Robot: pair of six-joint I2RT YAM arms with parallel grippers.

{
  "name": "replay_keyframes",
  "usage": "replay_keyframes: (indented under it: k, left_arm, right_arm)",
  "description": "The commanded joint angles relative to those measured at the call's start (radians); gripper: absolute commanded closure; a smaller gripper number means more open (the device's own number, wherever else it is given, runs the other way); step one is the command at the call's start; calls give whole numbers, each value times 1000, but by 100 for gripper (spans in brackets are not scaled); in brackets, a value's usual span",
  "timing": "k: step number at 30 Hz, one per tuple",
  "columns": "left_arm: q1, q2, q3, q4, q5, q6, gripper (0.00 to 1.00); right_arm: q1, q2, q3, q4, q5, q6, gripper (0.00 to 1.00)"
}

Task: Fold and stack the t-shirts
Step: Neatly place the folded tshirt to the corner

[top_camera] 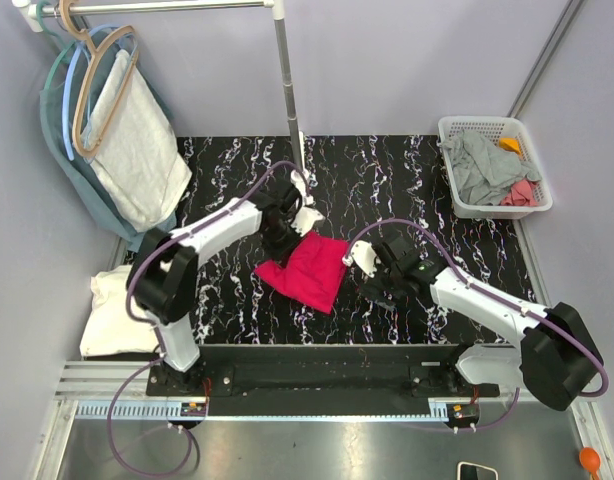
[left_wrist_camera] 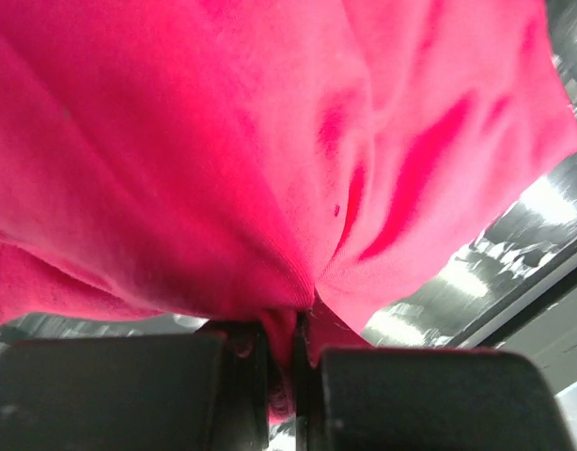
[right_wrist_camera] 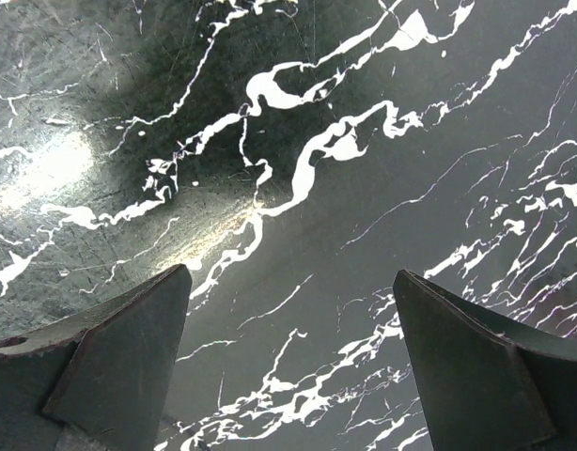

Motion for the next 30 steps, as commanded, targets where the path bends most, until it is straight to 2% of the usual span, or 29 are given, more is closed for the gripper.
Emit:
replay_keyframes:
  k: [1, 10, 25, 30]
  left_arm:
    - [17, -166, -41, -67, -224, 78, 100]
    - [113, -366, -217, -124, -428, 182, 100]
    - [362, -676, -358, -265, -547, 380, 100]
    - [506, -777, -452, -265, -574, 505, 100]
  right_arm:
    - [5, 7, 25, 6, 33, 10, 0]
    - [6, 21, 21, 14, 41, 7, 0]
    - [5, 49, 1, 38, 39, 6, 0]
    - [6, 47, -7, 38, 39, 6, 0]
